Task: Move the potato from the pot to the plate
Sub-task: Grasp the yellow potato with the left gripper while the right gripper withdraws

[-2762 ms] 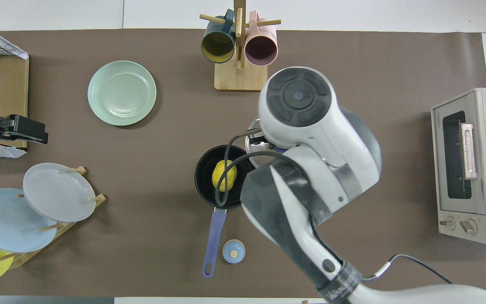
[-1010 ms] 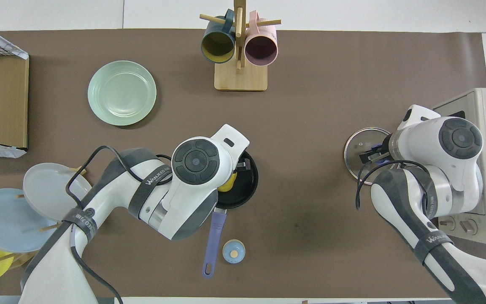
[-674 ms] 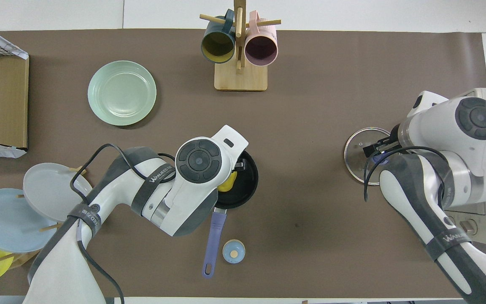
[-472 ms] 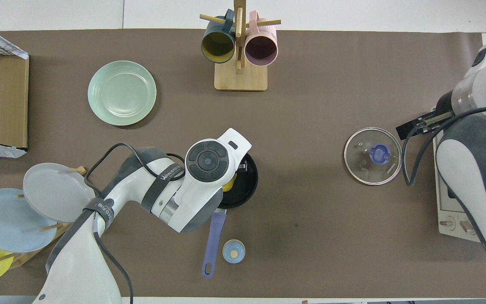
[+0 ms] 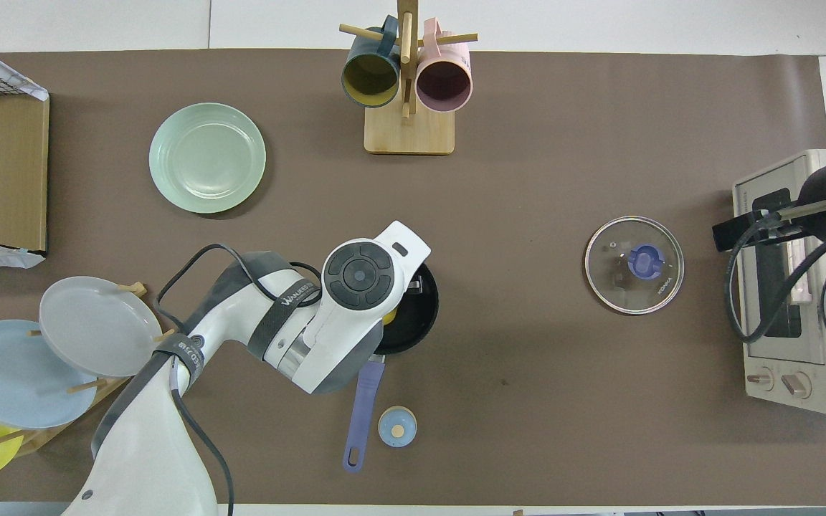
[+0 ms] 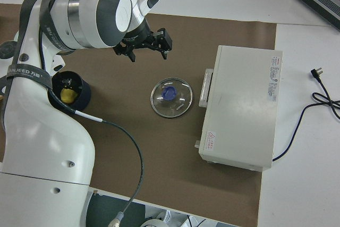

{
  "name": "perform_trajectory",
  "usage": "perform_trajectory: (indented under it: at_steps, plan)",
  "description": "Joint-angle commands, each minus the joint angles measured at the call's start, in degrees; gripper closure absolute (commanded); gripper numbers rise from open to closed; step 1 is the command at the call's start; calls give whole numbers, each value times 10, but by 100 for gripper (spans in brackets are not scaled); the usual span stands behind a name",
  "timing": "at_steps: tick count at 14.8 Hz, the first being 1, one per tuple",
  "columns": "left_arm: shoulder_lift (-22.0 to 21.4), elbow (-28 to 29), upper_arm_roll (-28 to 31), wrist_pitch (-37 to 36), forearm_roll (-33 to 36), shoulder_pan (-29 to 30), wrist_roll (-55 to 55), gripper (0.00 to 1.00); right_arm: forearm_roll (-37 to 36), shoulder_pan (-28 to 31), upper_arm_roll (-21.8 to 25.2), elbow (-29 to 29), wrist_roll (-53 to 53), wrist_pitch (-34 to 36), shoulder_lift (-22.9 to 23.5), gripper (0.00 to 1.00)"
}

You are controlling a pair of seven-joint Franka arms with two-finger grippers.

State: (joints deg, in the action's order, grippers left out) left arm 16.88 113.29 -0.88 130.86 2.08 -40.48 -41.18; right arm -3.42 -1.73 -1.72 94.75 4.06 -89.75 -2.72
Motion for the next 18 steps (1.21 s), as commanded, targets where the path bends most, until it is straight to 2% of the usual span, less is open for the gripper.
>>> perform_trajectory:
  at_steps: [1, 2, 3, 4, 6, 7, 13, 18]
  plan:
    - [-3, 18, 11, 15, 13, -13, -8, 0, 10, 16, -7, 6, -21, 1, 3, 0]
    - [-4, 18, 11, 15, 13, -13, -9, 7, 9, 13, -7, 5, -33, 1, 4, 0]
    - [-4, 18, 11, 14, 13, -13, -9, 29, 9, 13, -6, 4, -35, 3, 5, 0]
    - [-4, 18, 11, 13, 13, -13, -9, 58, 8, 16, -6, 4, -35, 6, 8, 0]
    - [-4, 15, 11, 10, 13, -12, -7, 95, 5, 16, -6, -10, -35, 19, 22, 0]
    - [-4, 13, 11, 9, 13, -12, -8, 100, 1, 17, -6, -24, -35, 24, 32, 0]
    - [-15, 8, 10, 0, 13, -7, -9, 100, 8, 24, -7, -40, -32, 34, 42, 0]
    - [-70, -25, 10, -89, 6, 6, 0, 100, 9, 29, -7, -38, -32, 34, 40, 0]
